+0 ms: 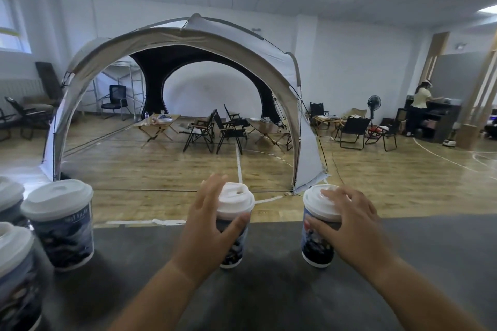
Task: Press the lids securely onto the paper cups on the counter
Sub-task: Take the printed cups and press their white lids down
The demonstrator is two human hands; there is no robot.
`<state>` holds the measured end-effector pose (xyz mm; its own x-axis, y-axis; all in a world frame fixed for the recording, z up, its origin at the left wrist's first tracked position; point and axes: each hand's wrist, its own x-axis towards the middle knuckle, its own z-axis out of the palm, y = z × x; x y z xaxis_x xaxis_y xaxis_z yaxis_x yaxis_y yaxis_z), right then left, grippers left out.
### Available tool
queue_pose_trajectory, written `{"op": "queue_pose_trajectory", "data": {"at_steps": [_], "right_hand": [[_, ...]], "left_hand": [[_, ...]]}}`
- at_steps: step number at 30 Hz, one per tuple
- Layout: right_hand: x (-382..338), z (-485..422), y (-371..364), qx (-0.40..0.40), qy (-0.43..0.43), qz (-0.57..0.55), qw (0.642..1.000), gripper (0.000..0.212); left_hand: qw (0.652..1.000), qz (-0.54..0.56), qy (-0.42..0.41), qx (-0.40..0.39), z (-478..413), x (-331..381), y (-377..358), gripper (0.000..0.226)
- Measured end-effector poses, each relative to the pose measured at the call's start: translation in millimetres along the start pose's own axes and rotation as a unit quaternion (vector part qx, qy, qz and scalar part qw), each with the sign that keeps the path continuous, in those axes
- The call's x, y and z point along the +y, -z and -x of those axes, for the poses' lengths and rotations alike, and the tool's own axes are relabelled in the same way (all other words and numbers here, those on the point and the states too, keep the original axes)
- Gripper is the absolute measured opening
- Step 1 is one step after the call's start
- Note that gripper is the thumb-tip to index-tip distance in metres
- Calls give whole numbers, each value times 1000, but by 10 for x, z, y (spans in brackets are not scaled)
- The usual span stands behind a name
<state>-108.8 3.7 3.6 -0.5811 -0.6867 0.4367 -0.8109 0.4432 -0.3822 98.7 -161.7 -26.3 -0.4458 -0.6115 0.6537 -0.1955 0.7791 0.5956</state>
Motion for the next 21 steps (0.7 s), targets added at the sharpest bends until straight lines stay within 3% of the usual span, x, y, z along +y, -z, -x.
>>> {"op": "queue_pose_trajectory", "data": {"at_steps": [3,7,9,12,16,17,19,21], "right_hand": [[9,24,-73,40,0,-22,999,62],[-180,120,-166,175,127,-65,974,49],[-473,204,-201,83,134,-198,968,43],[-910,221,-391,-77,32,-387,918,40],[-1199,8,-642,-179,-174,-633,733,43],[-1218,-67,-659,-180,-199,-646,715,49],[-1208,-233,-676,-175,-234,-638,712,56],[-1178,-398,-685,-192,-261,-625,710,45]], "left_hand": [[993,86,26,75,41,-76,-59,57],[954,266,122,71,68,-128,-152,83],[937,317,138,50,78,-160,-196,71],[927,342,152,15,92,-153,-185,47],[903,399,158,5,115,-21,-94,33],[901,406,154,1,121,-6,-79,36],[899,411,147,-7,124,-30,-59,41],[900,410,144,-9,105,-73,-64,39]]}}
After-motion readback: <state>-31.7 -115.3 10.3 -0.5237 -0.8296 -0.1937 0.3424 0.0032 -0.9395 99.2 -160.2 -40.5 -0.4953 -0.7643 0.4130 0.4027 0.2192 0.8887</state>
